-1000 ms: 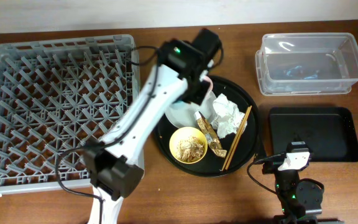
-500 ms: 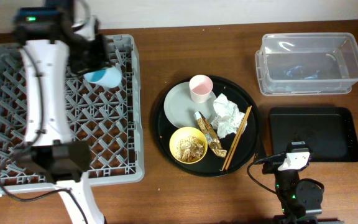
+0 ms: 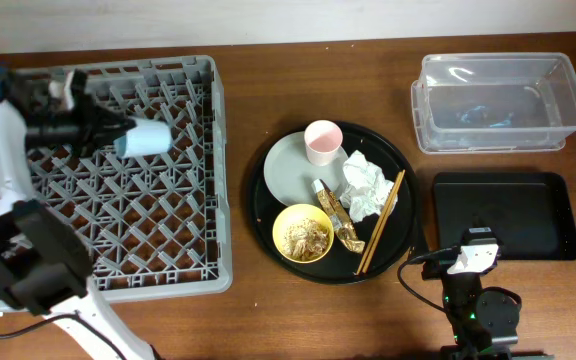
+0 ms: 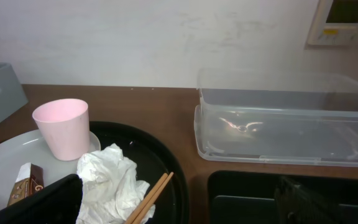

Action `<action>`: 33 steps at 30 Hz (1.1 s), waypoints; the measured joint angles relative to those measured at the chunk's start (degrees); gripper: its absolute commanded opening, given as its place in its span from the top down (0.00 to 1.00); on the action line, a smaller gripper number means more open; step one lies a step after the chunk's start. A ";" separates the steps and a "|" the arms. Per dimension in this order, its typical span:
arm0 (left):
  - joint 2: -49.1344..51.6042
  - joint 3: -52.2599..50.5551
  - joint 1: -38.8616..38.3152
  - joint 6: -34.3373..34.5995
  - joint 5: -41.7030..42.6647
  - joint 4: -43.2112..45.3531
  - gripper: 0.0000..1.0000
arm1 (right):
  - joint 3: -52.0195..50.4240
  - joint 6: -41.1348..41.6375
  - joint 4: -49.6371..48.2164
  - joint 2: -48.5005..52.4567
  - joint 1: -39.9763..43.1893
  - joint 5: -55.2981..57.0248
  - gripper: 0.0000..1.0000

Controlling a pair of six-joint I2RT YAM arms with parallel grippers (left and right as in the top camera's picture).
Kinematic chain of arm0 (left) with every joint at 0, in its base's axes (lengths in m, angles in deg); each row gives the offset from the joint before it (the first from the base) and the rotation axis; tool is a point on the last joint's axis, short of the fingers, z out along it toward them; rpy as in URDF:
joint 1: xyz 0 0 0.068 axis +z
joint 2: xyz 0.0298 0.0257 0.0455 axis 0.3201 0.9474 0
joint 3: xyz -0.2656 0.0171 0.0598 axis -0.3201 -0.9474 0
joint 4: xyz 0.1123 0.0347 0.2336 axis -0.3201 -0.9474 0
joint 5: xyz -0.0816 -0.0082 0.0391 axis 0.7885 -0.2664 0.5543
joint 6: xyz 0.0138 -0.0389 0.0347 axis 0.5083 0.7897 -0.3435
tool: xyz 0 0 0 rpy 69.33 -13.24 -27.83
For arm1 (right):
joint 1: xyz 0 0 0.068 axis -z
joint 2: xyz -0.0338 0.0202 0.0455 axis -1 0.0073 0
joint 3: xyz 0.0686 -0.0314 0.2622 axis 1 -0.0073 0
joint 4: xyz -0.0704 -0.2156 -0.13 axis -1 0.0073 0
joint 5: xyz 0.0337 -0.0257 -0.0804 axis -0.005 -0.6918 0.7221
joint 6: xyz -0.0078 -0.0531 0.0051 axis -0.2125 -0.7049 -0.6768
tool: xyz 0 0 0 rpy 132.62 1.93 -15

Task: Sort waste into correct bins and load items into the dishwasher rack
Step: 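Carry the light blue cup left over the dish rack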

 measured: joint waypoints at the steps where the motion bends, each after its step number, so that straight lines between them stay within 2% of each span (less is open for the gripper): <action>1: 0.00 -0.59 0.33 -0.15 0.39 0.46 0.94 | 0.00 0.02 0.00 0.00 0.00 0.00 0.01; 4: -0.11 -6.51 3.48 -0.52 4.20 5.55 0.93 | 0.00 0.00 0.02 0.00 0.00 0.00 0.01; 7: -0.09 -11.85 5.40 -0.70 6.73 7.32 0.87 | 0.00 0.00 0.02 0.00 0.00 0.00 0.01; 17: -0.09 -13.11 9.92 -0.87 5.57 7.48 0.87 | 0.00 -0.02 0.02 0.00 0.00 0.00 0.01; 19: -0.09 -13.11 11.65 -0.87 5.03 7.26 0.79 | 0.00 -0.02 0.02 0.00 -0.02 0.00 0.01; 20: -0.09 -13.11 12.63 -0.90 4.85 7.06 0.67 | 0.00 0.02 0.02 0.00 0.00 0.00 0.01; 30: -0.09 -12.98 18.75 -0.92 3.04 2.45 0.68 | 0.00 0.04 0.02 0.00 -0.02 0.00 0.01; 31: -0.11 -12.90 18.86 -0.90 2.51 1.95 0.76 | 0.00 0.02 0.00 0.00 0.00 0.00 0.01; 33: -0.11 -11.85 19.12 -0.85 0.94 -0.11 0.82 | 0.00 0.02 0.02 0.00 0.00 0.00 0.01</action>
